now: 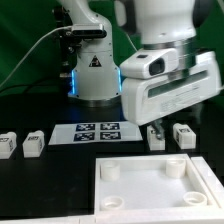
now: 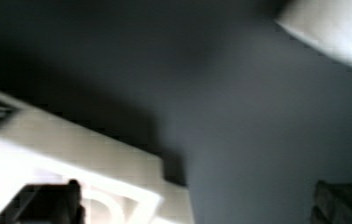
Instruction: Assemble one leg
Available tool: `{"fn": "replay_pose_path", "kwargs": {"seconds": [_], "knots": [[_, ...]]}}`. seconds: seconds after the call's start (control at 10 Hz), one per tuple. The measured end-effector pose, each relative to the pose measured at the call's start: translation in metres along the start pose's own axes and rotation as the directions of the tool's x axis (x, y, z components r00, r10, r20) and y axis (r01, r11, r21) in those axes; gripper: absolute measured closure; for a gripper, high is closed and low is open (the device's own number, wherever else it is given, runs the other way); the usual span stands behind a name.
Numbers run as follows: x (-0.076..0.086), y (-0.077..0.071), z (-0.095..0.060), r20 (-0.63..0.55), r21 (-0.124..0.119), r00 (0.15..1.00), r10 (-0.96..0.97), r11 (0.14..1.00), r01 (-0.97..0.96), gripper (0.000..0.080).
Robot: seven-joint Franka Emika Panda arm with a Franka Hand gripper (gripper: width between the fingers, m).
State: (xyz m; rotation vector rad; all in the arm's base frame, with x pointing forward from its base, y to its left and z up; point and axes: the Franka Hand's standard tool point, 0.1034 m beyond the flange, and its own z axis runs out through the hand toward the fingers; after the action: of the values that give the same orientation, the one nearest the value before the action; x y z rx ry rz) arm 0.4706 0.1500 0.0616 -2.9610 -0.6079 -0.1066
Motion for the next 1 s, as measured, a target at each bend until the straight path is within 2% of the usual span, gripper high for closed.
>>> {"fn": "replay_pose_path", "kwargs": {"seconds": [0.1, 0.2, 0.4, 0.6, 0.7, 0.8, 0.9, 1.0], "knots": [[-0.001, 0.000, 0.002, 0.001, 0.004, 0.999, 0.037, 0.999, -0.037, 0.0151], [-0.001, 0.000, 0.002, 0.001, 0.010, 0.988, 0.154, 0.988, -0.154, 0.0151], [-0.001, -0.003, 0.002, 0.003, 0.012, 0.979, 0.202, 0.979, -0.202, 0.0151], [-0.015, -0.030, 0.009, 0.115, 0.000, 0.941, 0.317, 0.948, -0.319, 0.0151], [-0.025, -0.041, 0.010, 0.261, -0.022, 0.907, 0.331, 0.941, -0.337, 0.0151], [-0.018, -0.043, 0.015, 0.312, -0.022, 0.887, 0.340, 0.936, -0.351, 0.0151], [-0.025, -0.045, 0.020, 0.399, -0.027, 0.855, 0.330, 0.937, -0.348, 0.0151], [-0.024, -0.044, 0.018, 0.460, -0.030, 0.827, 0.322, 0.937, -0.348, 0.0151]]}}
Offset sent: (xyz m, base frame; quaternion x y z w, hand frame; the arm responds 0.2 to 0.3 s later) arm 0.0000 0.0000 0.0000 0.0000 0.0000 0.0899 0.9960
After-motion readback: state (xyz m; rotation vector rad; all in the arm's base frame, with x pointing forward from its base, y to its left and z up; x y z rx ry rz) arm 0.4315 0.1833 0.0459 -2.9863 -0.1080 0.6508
